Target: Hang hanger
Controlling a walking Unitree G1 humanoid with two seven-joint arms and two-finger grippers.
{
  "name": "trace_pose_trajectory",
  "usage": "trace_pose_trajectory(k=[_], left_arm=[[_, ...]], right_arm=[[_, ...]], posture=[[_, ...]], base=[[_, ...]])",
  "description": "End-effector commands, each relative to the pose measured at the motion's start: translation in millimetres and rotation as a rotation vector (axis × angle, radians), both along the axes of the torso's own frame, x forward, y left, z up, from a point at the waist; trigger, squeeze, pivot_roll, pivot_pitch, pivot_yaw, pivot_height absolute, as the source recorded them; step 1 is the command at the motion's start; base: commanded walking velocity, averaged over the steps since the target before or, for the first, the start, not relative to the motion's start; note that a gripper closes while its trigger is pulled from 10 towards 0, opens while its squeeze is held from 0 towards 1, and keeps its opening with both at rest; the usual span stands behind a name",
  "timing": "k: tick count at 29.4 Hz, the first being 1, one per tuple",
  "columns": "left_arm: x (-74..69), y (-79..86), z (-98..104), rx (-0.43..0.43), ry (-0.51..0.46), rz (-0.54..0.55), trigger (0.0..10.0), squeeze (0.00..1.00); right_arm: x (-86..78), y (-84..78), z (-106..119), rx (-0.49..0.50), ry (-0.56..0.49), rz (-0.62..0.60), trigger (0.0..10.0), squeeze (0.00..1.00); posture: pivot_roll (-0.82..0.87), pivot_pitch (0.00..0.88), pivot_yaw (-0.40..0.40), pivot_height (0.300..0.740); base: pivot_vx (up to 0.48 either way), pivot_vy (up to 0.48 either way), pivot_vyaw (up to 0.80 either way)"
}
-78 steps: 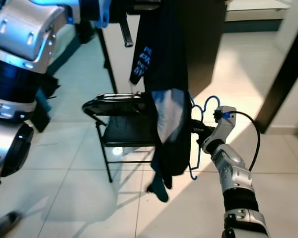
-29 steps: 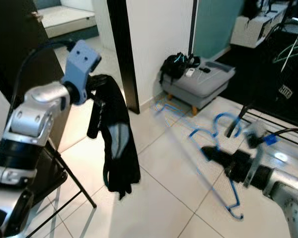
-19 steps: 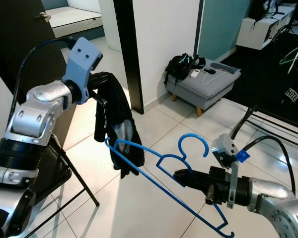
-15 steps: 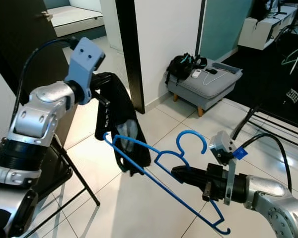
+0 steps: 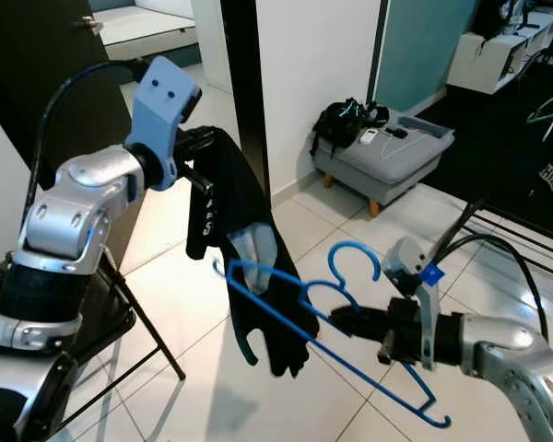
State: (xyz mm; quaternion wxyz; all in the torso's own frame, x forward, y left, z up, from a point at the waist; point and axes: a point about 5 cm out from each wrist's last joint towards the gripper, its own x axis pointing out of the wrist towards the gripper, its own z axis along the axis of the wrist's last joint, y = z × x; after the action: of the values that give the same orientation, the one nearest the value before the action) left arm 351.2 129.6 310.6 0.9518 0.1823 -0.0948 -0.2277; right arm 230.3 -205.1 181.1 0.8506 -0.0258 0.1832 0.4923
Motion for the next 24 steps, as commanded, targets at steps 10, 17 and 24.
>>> trace_pose_trajectory(k=[10,17,24], left_arm=[[-5.2,1.3,12.7,-0.022,-0.038,0.005,10.0,0.0],[-5.7,3.1,12.0,-0.019,-0.037,0.012,10.0,0.0],[-7.0,1.4,13.1,-0.018,-0.04,0.009,10.0,0.0]], right_arm=[[1.9,-9.3,4.1,-0.058,-0.007,-0.001,10.0,0.0],[5.5,-13.0,18.4,-0.042,-0.059,-0.003,10.0,0.0],[15.6,-8.6,34.0,-0.008,-0.167,-0.029,10.0,0.0]], posture=[[-0.05,0.029,0.008,0.74],[-0.05,0.028,0.003,0.74],[-0.05,0.025,0.0,0.74]], base=[[0.0,0.0,0.0],[0.0,0.0,0.0],[0.0,0.0,0.0]])
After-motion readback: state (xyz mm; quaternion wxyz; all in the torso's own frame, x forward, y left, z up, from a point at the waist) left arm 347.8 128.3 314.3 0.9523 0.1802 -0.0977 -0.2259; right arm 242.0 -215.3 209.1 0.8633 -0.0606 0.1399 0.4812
